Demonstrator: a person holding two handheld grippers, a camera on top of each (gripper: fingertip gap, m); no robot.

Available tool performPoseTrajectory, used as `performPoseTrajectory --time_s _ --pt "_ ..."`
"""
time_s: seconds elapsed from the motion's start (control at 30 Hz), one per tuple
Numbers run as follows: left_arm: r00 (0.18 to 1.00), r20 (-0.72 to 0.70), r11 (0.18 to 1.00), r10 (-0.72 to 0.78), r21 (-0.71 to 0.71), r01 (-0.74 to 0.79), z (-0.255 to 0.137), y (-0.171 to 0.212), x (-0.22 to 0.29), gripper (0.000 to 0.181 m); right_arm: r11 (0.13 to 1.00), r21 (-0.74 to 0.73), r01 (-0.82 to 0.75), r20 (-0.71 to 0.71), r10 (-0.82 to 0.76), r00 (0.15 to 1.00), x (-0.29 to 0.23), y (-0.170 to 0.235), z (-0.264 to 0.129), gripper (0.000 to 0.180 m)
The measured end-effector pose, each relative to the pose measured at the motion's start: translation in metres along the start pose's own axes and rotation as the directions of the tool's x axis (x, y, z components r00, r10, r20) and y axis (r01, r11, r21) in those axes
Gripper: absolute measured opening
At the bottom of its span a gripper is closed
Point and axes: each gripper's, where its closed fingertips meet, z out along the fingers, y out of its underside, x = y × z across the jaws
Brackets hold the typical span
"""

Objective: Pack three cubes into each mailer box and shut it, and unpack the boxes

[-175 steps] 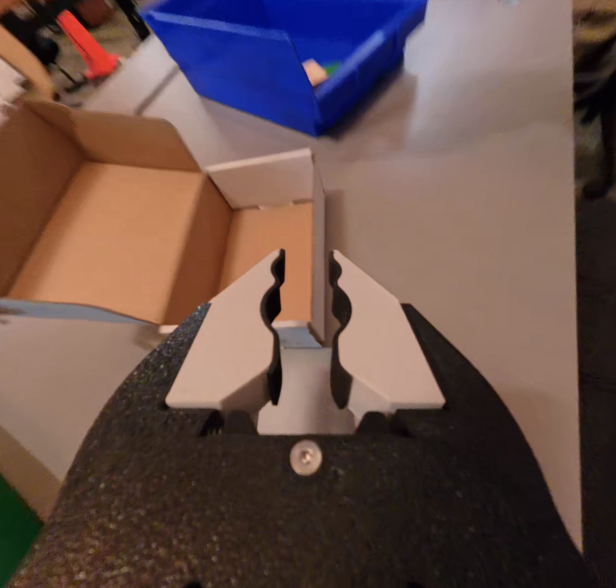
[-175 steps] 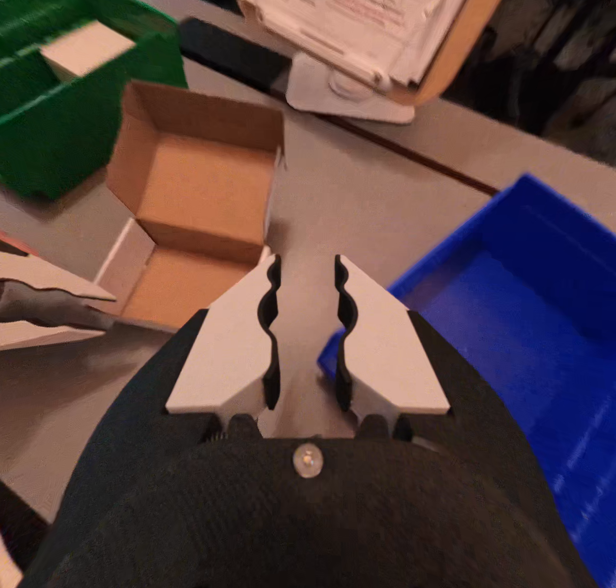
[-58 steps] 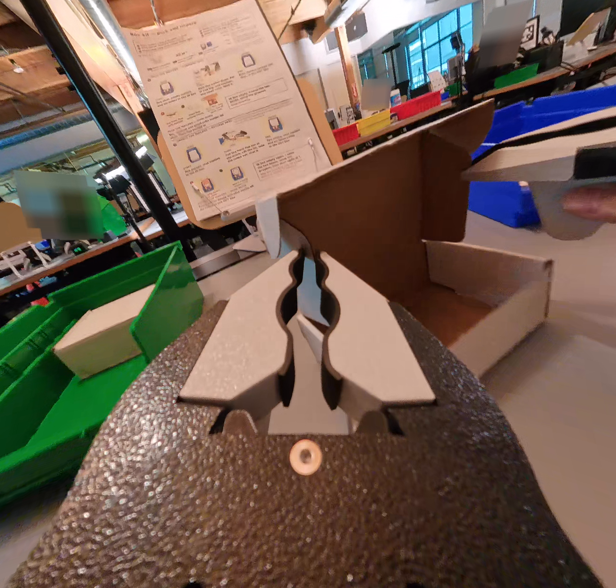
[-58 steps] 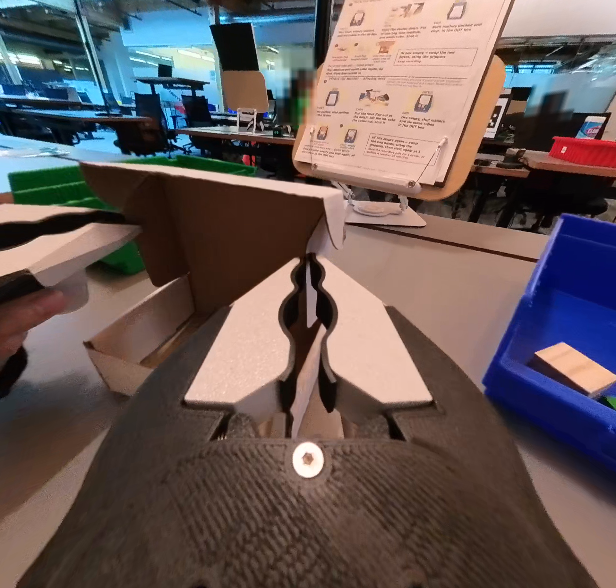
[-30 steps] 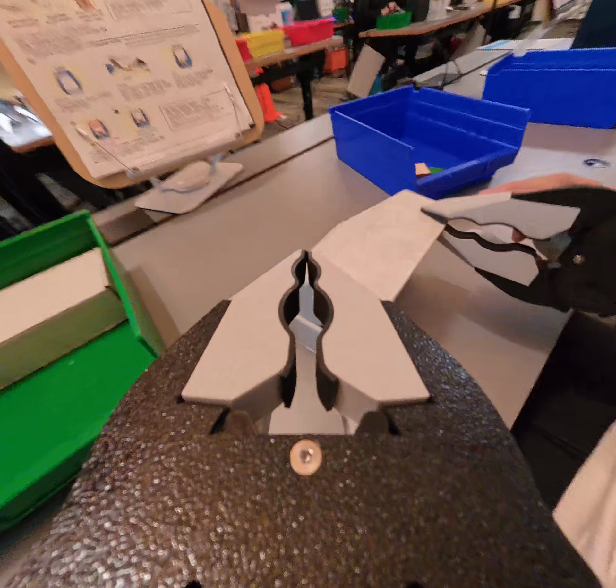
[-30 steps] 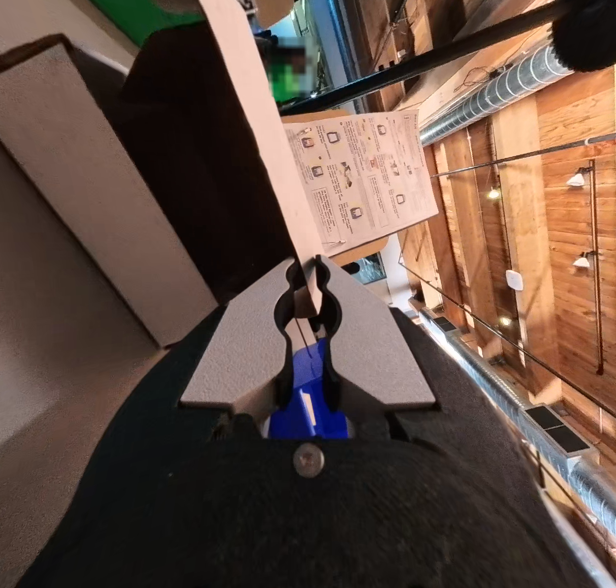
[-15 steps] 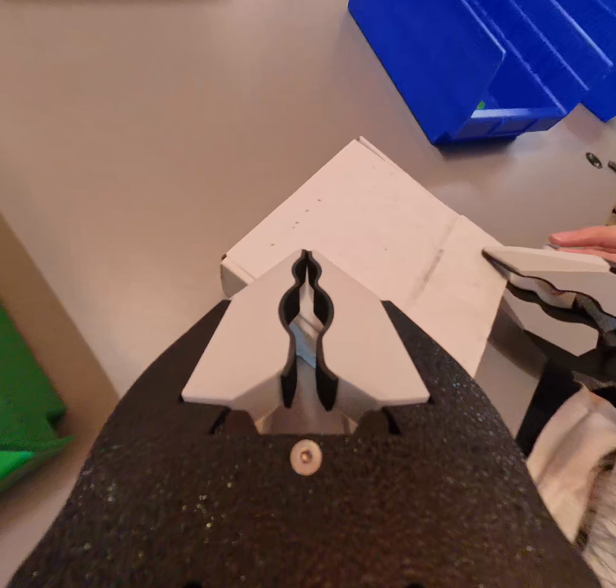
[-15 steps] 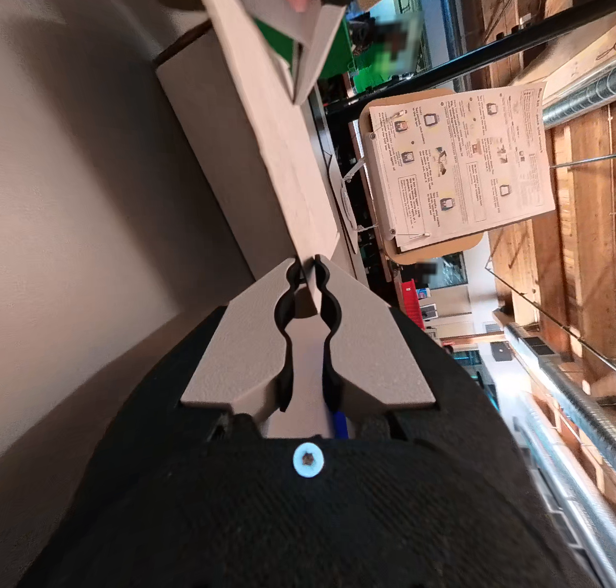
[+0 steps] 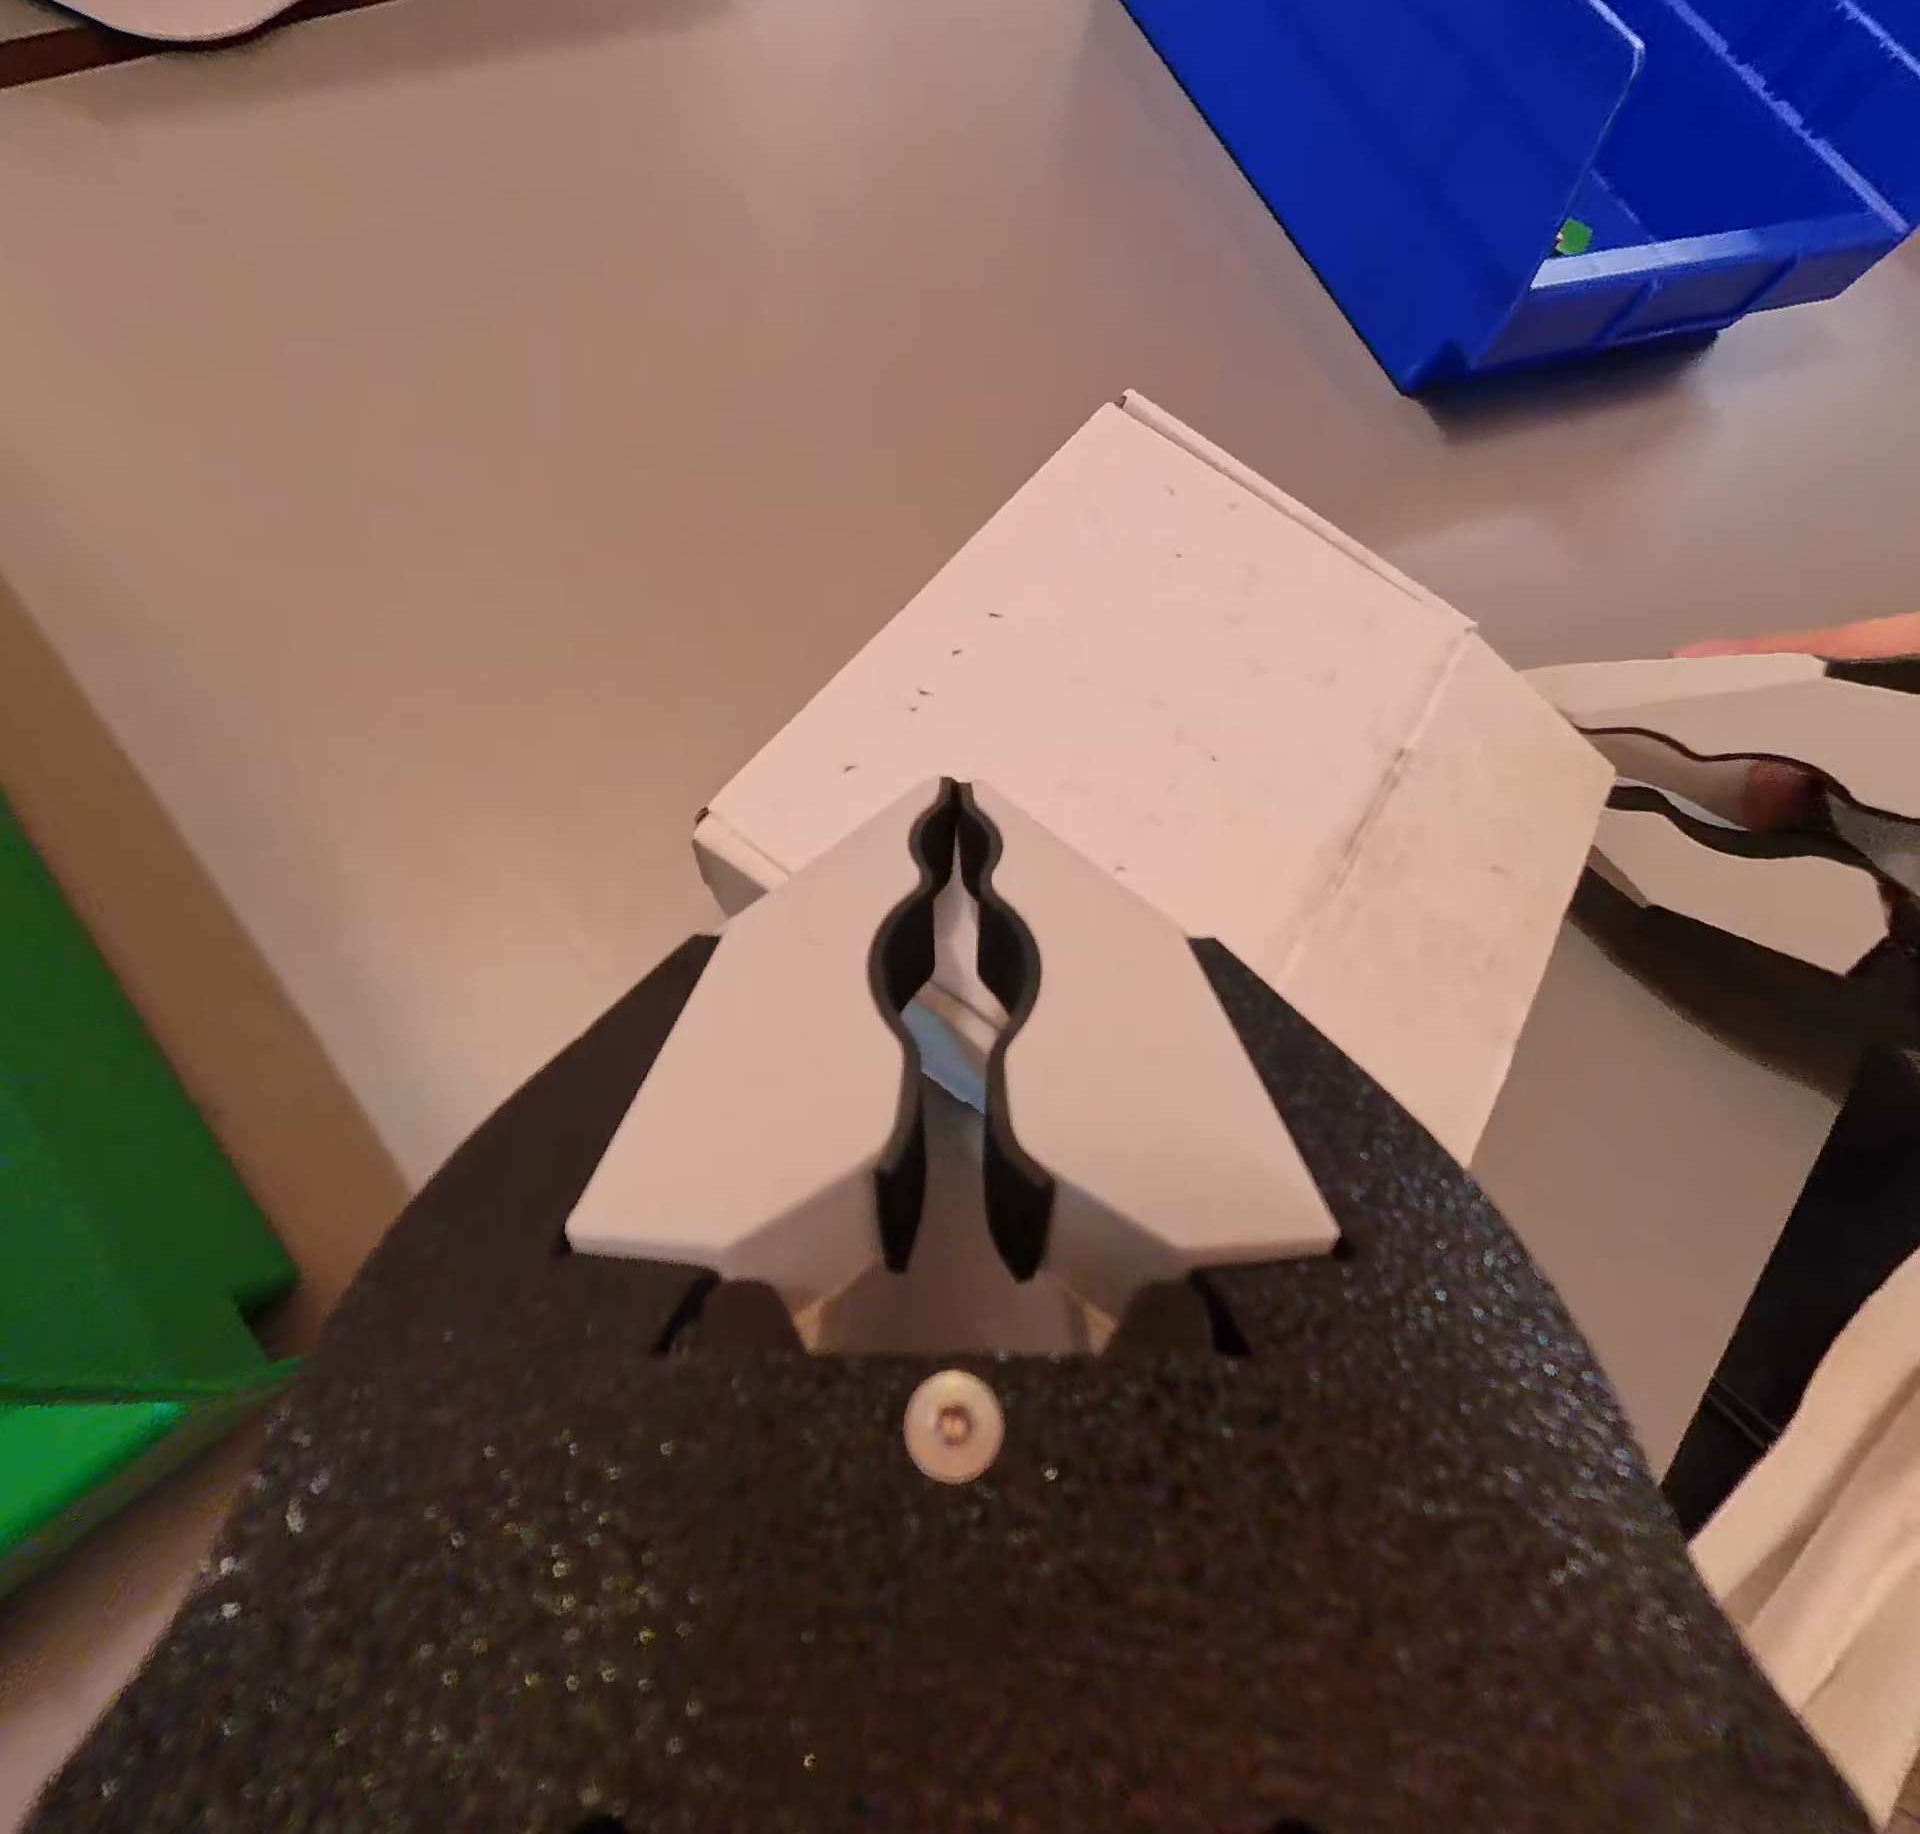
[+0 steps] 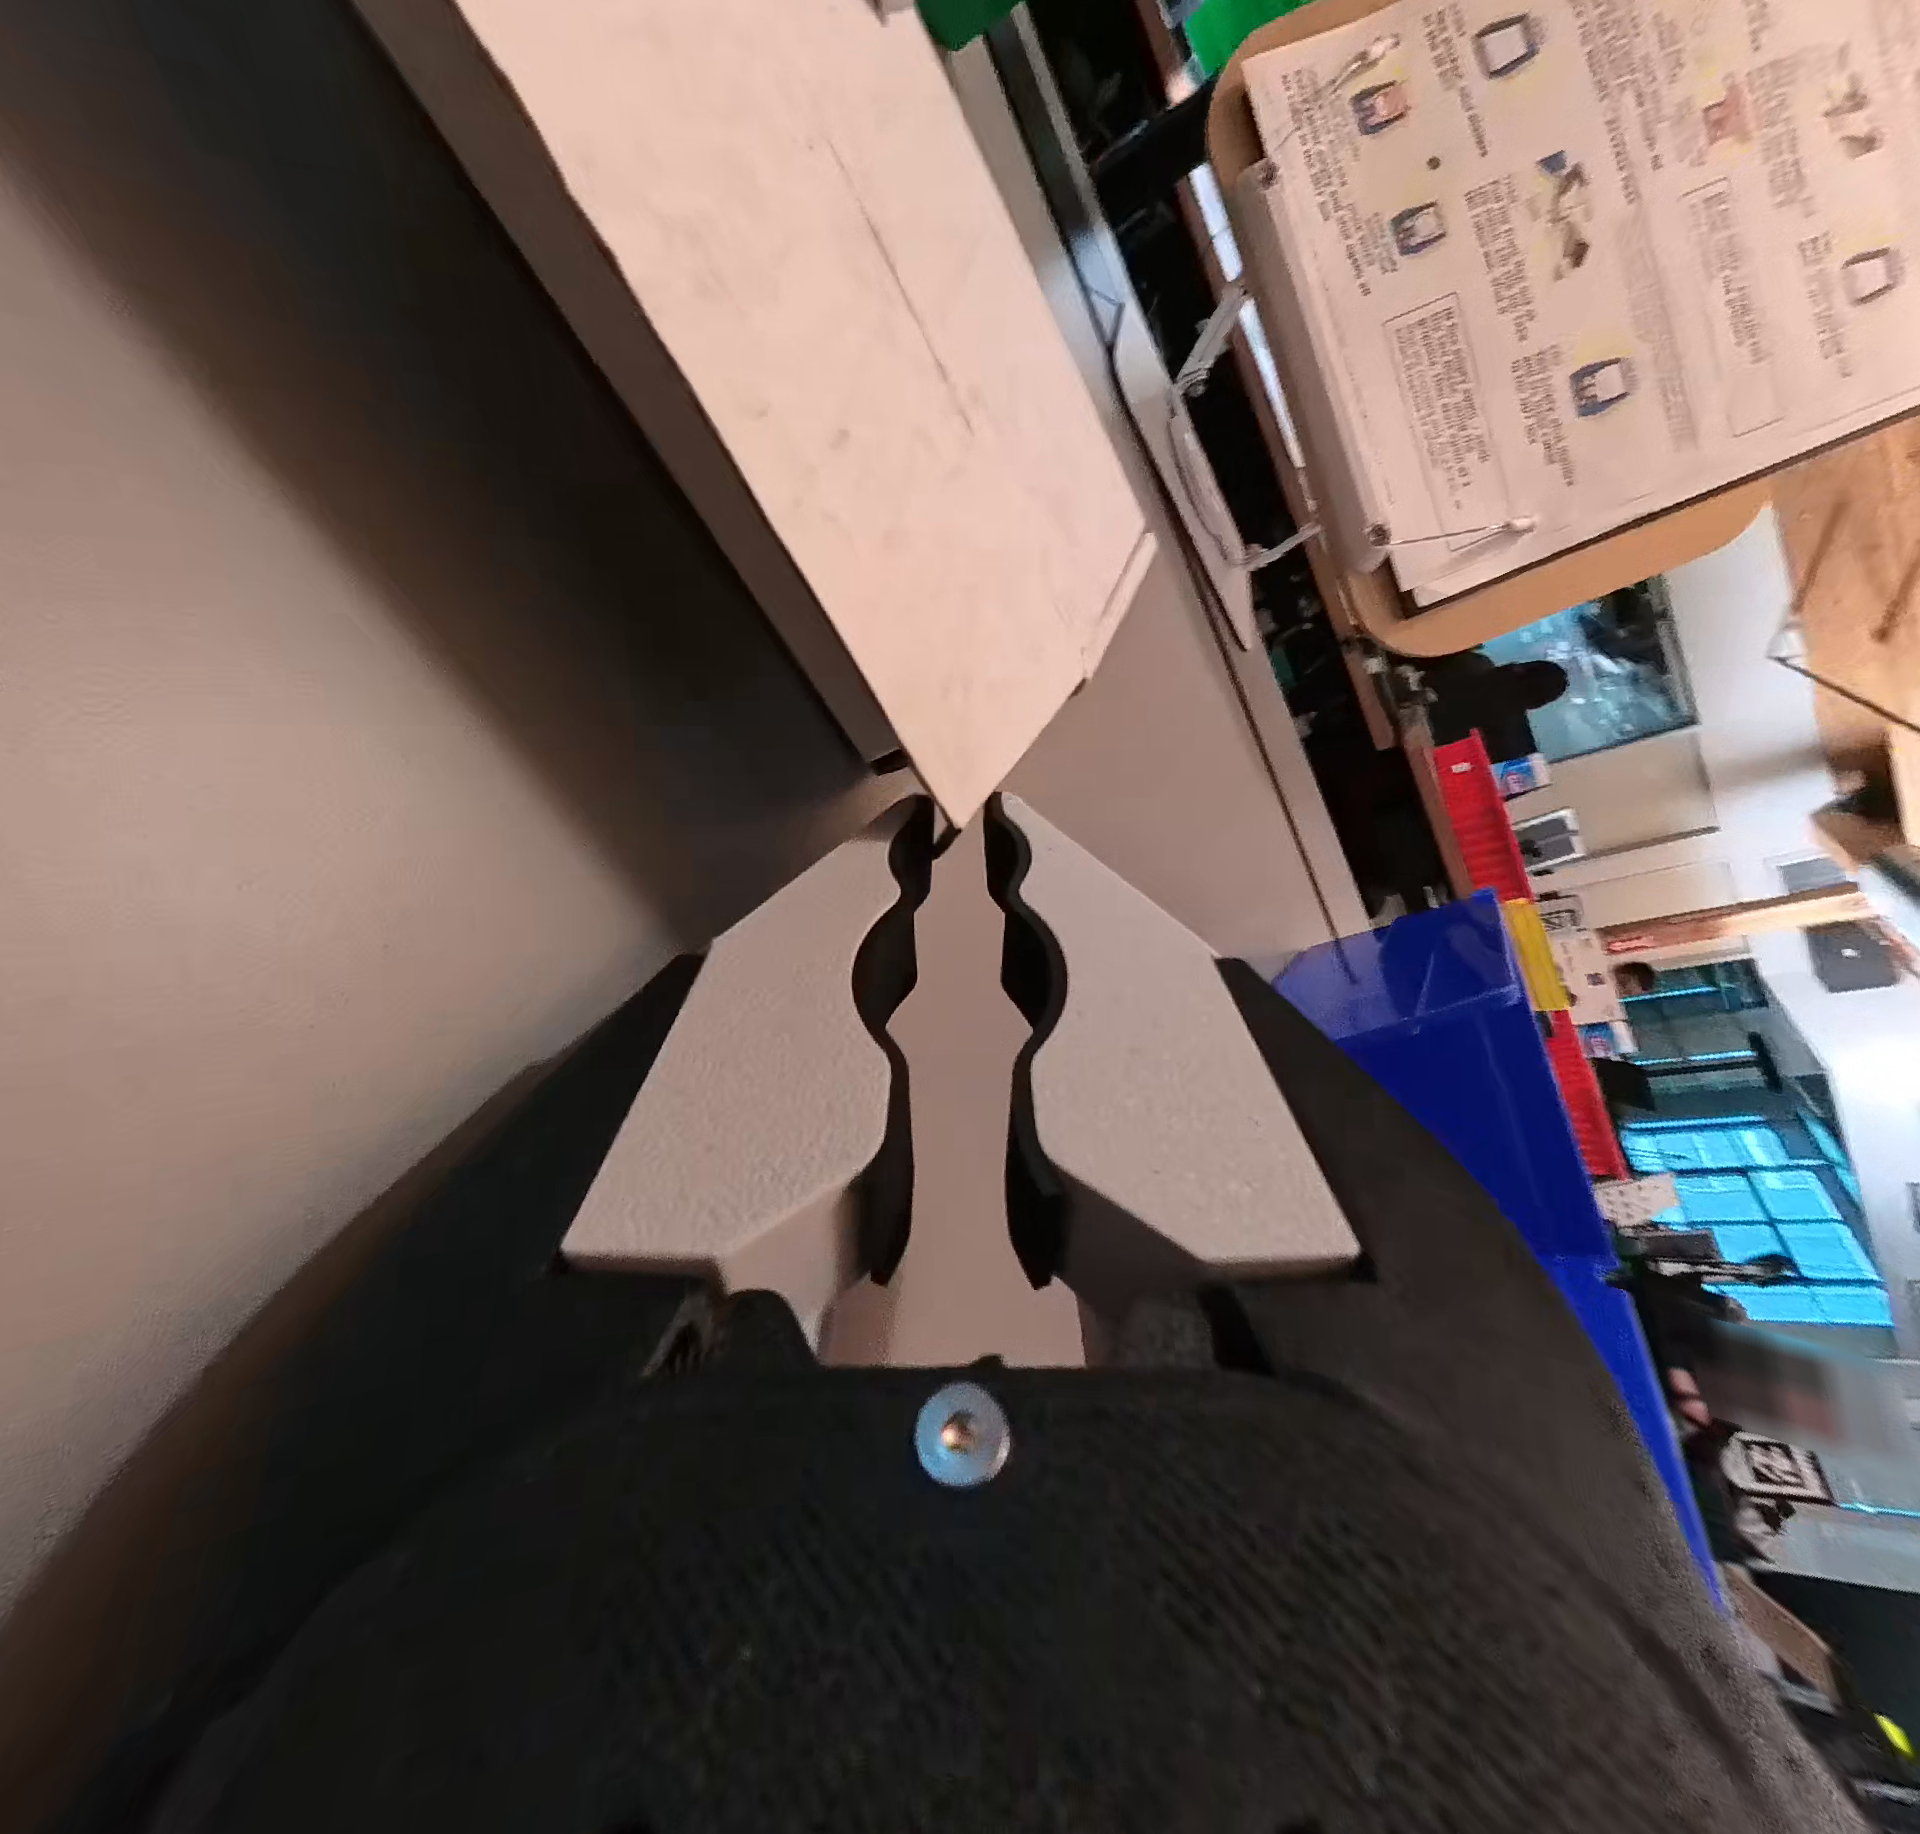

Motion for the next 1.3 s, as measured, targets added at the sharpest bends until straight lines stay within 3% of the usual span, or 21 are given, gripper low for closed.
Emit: performPoseTrajectory --time_s 0.27,0.53,0.87,1.03,1.07,1.2,1.3 --pt "1.000 0.017 1.000 0.000 0.004 0.000 0.000 0.000 0.000 0.000 0.980 0.054 -0.192 0.192 0.178 0.965 -0.005 -0.006 -0.004 0.008" --pt "1.000 0.016 1.000 -0.015 0.000 0.015 0.001 0.000 -0.002 0.000 0.974 0.044 -0.222 0.370 0.191 0.909 -0.016 -0.005 0.004 0.010" --pt "0.999 0.050 1.000 0.003 0.014 -0.004 0.002 -0.001 -0.005 0.000 0.995 -0.003 0.095 0.174 -0.093 0.980 -0.002 0.011 0.029 0.013" --pt "0.999 0.035 1.000 -0.011 0.027 0.010 0.002 -0.001 -0.005 0.000 0.997 0.068 -0.044 0.289 0.023 0.957 0.011 0.005 0.004 0.041" --pt "0.999 0.036 1.000 -0.013 0.028 0.012 0.002 -0.002 -0.005 0.000 0.990 0.104 -0.098 0.300 0.062 0.952 0.021 -0.001 -0.003 0.040" --pt "0.999 0.052 1.000 0.007 0.019 -0.008 0.004 -0.003 -0.005 0.000 0.911 0.264 -0.317 0.304 0.233 0.924 0.069 -0.034 -0.012 0.006" --pt "0.997 0.070 1.000 0.027 0.010 -0.028 0.004 -0.003 -0.005 0.000 0.893 0.302 -0.333 0.484 0.157 0.861 0.057 -0.059 -0.013 0.000"
